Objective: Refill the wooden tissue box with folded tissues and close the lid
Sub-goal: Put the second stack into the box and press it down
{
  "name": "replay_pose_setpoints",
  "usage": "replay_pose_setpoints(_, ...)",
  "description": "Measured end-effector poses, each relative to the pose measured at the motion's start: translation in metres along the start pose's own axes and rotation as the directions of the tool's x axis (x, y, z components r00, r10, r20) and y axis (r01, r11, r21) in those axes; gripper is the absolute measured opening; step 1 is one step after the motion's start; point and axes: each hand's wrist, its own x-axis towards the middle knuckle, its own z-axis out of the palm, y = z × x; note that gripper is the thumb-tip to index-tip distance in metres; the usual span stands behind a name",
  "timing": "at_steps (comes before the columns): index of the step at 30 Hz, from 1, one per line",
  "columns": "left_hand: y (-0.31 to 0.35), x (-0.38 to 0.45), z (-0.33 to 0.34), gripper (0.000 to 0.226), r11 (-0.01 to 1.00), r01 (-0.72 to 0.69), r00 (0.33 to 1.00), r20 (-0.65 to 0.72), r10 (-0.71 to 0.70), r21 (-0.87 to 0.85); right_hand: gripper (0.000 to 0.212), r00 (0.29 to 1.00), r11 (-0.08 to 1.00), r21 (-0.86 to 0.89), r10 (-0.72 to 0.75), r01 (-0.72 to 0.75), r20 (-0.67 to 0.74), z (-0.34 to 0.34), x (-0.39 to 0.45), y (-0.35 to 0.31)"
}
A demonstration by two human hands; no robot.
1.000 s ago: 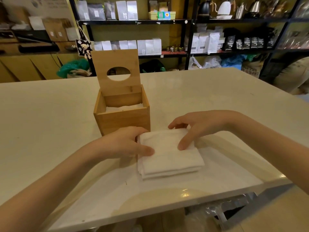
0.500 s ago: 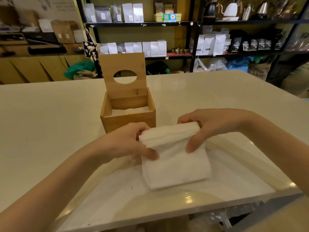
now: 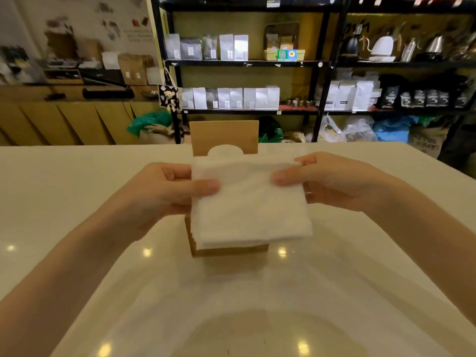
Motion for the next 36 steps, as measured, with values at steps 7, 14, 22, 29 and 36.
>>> replay_pose_setpoints(7, -0.005, 0.034, -0.018, 0.019, 0.976, 0.118, 0.983, -0.161, -0.088, 0.183, 0.018, 0.991, 0.961, -0.244, 0.116, -0.129, -0.066, 0.004, 0.044, -0.002)
replay_pose_setpoints(14, -0.020, 0.060, -0.025, 0.020, 0.906, 0.148, 0.975, -0.211, -0.067, 0.396, 0.056, 0.964, 0.893, -0.399, 0.119, -0.209, -0.236, 0.010, 0.056, 0.007)
replay_pose_setpoints(22, -0.004, 0.068, -0.021, 0.021, 0.640, 0.104, 0.987, -0.156, 0.025, 0.761, 0.025, 0.958, 0.823, -0.561, -0.089, -0.083, -0.273, 0.016, 0.062, 0.011)
replay_pose_setpoints(29, -0.002, 0.076, -0.011, 0.029, 0.438, 0.143, 0.989, -0.147, -0.024, 0.888, 0.018, 0.954, 0.722, -0.688, -0.148, -0.076, -0.261, 0.027, 0.067, 0.018)
replay_pose_setpoints(36, -0.021, 0.077, -0.004, 0.024, 0.387, 0.131, 0.991, -0.123, -0.045, 0.913, 0.018, 0.933, 0.609, -0.785, -0.207, -0.113, -0.294, 0.038, 0.069, 0.022)
